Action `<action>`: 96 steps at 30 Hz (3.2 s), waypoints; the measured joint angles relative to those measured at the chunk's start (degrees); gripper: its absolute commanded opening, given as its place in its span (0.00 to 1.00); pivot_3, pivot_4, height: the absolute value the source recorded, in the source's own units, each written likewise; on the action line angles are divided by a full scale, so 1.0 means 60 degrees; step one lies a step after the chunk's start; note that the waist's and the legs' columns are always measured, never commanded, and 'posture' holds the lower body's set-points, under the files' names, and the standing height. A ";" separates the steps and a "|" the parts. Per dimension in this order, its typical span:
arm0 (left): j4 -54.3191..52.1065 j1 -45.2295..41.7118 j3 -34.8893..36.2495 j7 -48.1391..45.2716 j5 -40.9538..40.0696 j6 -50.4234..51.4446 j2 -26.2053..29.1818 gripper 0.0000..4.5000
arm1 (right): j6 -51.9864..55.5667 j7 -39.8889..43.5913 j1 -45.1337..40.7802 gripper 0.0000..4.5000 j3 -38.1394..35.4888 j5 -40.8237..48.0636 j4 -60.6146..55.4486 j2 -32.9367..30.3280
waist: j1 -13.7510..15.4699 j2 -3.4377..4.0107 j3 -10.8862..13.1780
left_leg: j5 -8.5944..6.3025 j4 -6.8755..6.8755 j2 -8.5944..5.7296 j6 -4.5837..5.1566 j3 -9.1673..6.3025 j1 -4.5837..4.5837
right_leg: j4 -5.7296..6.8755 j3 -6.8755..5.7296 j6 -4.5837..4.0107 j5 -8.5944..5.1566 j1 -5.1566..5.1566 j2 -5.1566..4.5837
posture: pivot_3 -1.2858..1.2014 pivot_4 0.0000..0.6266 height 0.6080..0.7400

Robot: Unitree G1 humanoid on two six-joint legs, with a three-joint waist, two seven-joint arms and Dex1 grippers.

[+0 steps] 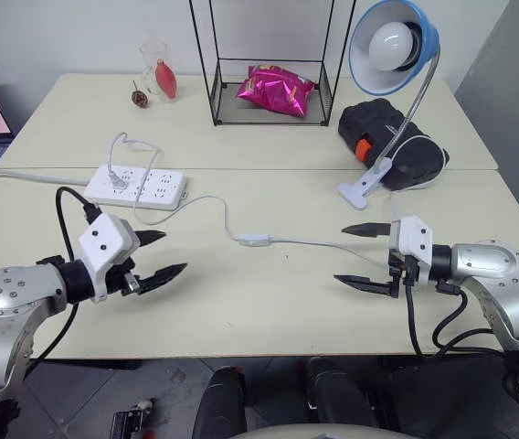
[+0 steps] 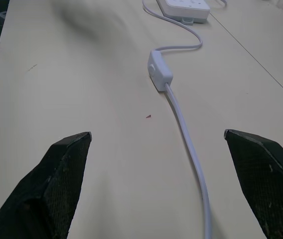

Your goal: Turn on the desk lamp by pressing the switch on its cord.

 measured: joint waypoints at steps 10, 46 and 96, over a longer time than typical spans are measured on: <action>-0.0241 0.0093 -0.0194 0.0521 0.0745 -0.0123 0.0022 0.80 | -0.0189 0.0150 -0.0337 0.99 0.0121 -0.0035 0.0326 0.0102 | -0.0001 0.0000 0.0000 | 0.0000 0.0001 0.0000 0.0000 0.0002 -0.0002 | 0.0000 0.0002 0.0019 0.0011 0.0000 -0.0001 | 0.52 0.24 1.00; -0.0547 0.0597 -0.0169 -0.0623 0.0054 -0.0755 0.0015 1.00 | 0.0222 0.0054 -0.5366 1.00 0.3256 -0.2287 0.5982 0.3846 | -0.0055 0.0008 0.0005 | 0.0000 -0.0003 0.0003 0.0000 0.0000 -0.0002 | 0.0003 -0.0005 0.0017 0.0014 -0.0006 0.0002 | 0.52 0.24 1.00; 0.0857 -0.3071 -0.3097 -0.0814 0.1115 -0.1024 -0.0290 1.00 | 0.0444 0.0745 -0.4797 0.08 0.3307 -0.3254 0.3526 0.3851 | -0.0053 0.0020 0.0012 | 0.0000 -0.0001 0.0003 0.0000 -0.0014 -0.0009 | 0.0011 -0.0013 0.0019 0.0016 -0.0007 0.0013 | 0.52 0.24 1.00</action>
